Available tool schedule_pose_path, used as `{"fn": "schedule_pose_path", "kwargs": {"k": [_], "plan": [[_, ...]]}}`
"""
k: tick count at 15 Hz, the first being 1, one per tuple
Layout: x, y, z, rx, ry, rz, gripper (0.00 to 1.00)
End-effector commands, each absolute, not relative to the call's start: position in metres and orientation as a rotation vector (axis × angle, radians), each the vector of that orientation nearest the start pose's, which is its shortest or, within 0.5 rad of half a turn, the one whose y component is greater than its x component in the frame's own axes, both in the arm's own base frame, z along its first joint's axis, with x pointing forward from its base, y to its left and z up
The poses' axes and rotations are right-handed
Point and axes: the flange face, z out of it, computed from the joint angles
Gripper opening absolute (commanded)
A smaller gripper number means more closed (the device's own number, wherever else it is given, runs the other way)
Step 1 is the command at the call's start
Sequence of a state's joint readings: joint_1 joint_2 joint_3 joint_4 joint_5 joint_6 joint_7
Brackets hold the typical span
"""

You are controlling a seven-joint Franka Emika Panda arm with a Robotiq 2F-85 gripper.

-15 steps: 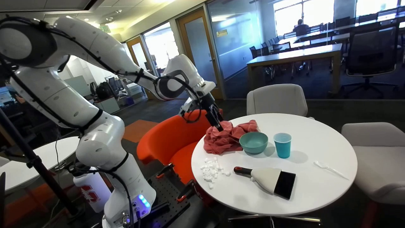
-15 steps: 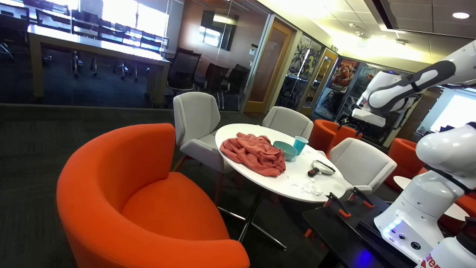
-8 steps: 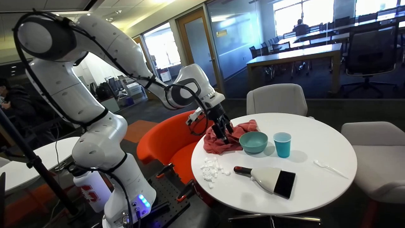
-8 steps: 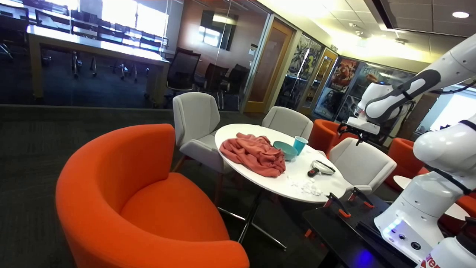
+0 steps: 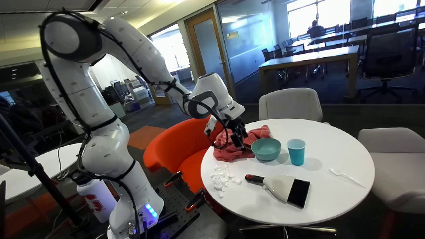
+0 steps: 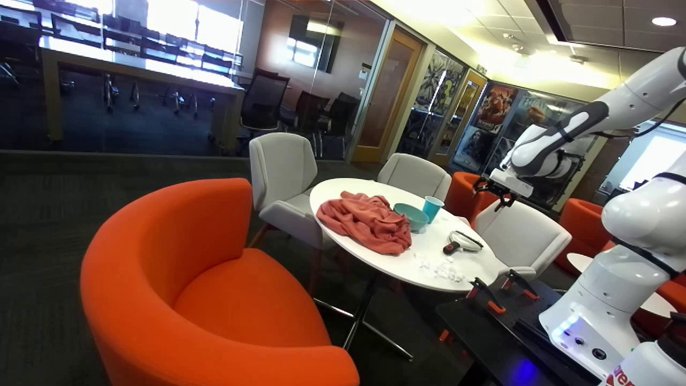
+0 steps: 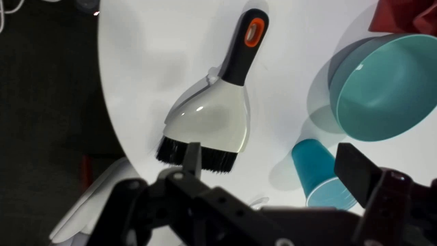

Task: Move the green bowl to the right

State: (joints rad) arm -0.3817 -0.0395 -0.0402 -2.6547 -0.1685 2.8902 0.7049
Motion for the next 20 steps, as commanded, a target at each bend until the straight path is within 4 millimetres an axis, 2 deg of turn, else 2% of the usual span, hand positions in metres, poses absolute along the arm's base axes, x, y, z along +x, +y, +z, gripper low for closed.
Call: {"fn": "schedule_pose_path", "kwargs": {"k": [1, 3, 6, 10, 14, 20], "plan": [[0.473, -0.163, 0.244, -2.746, 1.377, -0.329, 1.00], [0.506, -0.174, 0.234, -2.708, 1.330, -0.231, 1.00], [0.542, -0.194, 0.213, -2.722, 1.334, -0.104, 1.00], [0.575, -0.213, 0.181, -2.770, 1.383, 0.016, 1.00], [0.595, -0.198, 0.149, -2.805, 1.327, 0.011, 1.00], [0.604, -0.170, 0.112, -2.843, 1.302, 0.028, 1.00]]}}
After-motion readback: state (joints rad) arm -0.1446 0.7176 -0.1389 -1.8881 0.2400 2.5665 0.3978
